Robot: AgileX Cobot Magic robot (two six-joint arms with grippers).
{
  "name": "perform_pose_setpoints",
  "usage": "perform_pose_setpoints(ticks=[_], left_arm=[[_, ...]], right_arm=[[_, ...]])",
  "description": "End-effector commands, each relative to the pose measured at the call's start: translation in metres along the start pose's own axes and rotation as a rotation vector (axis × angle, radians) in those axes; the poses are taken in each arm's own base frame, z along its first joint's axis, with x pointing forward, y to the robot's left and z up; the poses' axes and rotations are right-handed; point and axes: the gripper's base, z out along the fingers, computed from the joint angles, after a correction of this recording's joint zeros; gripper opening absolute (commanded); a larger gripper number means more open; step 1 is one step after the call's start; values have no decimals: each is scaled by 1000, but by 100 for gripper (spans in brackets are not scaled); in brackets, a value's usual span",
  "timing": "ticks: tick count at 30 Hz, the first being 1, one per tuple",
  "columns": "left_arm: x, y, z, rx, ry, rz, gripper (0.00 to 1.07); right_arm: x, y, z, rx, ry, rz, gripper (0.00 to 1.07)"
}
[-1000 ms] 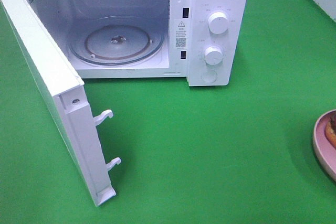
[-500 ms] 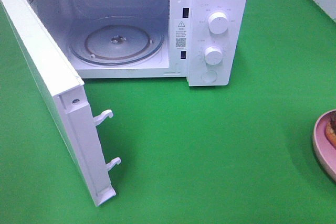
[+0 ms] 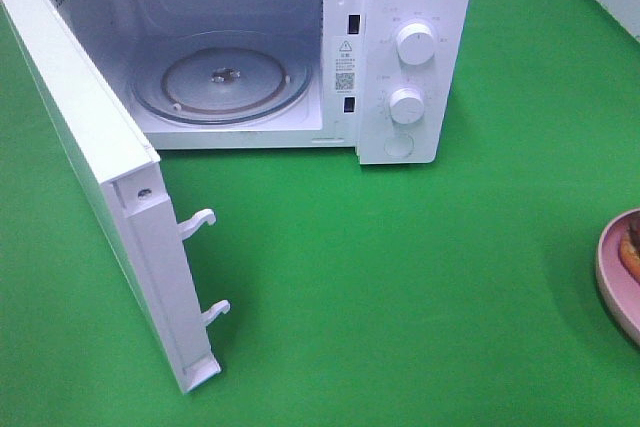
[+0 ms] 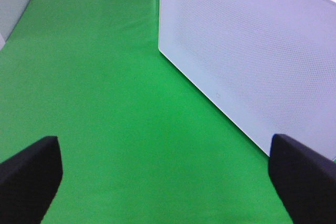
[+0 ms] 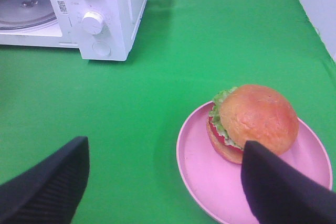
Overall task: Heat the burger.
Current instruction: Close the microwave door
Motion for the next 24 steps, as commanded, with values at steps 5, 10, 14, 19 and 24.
perform_pose_setpoints(ticks=[5, 10, 14, 19, 24], left_arm=[[1, 0, 1, -3, -6, -7, 102], [1, 0, 1, -3, -6, -7, 102], [1, 0, 1, -3, -6, -7, 102], [1, 0, 1, -3, -6, -7, 102], [1, 0, 1, 0, -7, -9, 102]], right_arm=[[2, 0, -4, 7, -30, 13, 76], [2, 0, -4, 7, -30, 13, 76], [2, 0, -4, 7, -30, 13, 76], [2, 0, -4, 7, -30, 13, 76], [2, 0, -4, 7, -30, 13, 76]])
